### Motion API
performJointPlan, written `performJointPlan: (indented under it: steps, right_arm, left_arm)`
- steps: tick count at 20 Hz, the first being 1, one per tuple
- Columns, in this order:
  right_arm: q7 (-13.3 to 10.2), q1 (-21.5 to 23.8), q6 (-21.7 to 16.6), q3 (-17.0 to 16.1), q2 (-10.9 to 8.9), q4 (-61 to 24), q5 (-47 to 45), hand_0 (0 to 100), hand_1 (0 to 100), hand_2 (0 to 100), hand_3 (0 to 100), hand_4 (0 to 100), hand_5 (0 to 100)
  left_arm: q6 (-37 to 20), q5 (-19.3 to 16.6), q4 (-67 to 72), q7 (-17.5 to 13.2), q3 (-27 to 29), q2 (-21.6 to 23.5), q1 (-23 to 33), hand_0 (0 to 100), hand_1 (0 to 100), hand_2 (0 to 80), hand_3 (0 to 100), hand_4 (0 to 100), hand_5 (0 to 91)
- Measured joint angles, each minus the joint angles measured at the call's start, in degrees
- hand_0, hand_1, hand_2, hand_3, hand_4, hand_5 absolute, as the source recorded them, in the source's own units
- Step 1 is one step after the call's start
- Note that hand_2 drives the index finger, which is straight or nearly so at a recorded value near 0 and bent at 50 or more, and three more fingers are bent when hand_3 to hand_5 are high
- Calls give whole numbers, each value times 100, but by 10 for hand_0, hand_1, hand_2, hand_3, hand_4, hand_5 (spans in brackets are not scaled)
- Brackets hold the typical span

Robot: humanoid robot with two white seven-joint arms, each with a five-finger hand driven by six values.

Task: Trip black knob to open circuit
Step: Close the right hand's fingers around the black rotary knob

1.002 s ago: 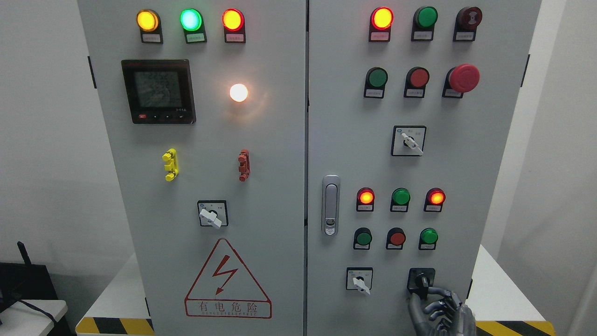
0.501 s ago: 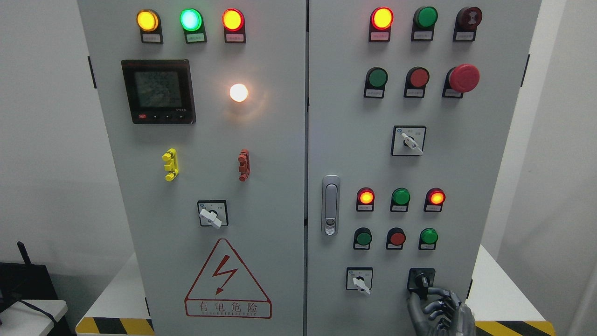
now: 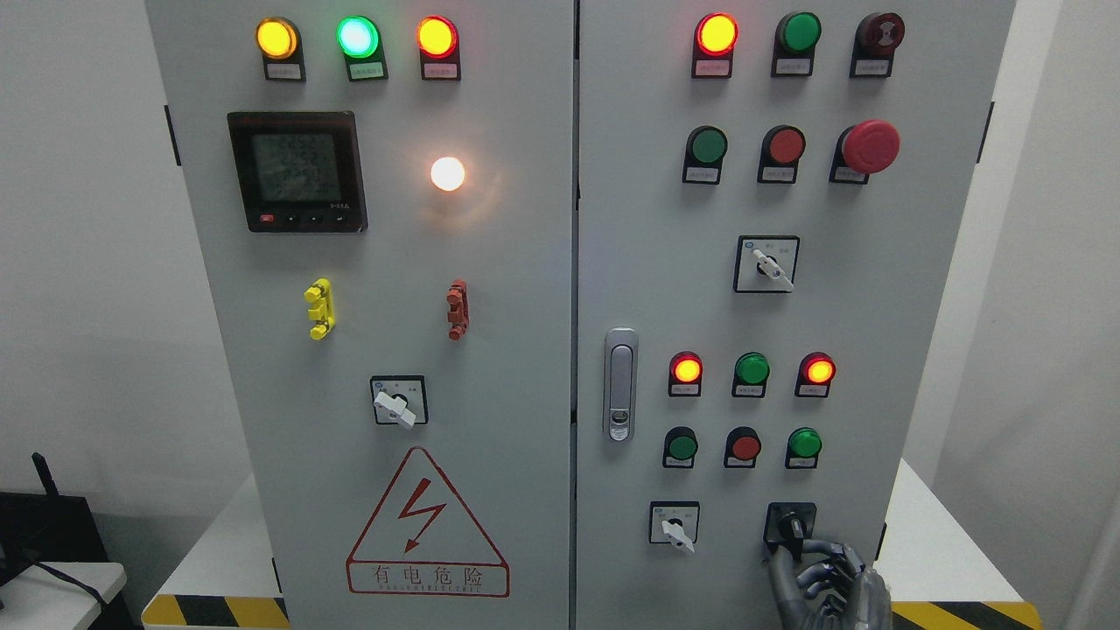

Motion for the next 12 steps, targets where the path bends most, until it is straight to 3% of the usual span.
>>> performJointPlan:
  steps: [12]
  right_arm:
    - [-24, -2, -4, 0, 0, -6, -1, 453, 753, 516, 843, 882, 977]
  left_arm:
    - [0, 0, 0, 0, 0, 0, 0, 120, 389, 0, 0, 0, 0]
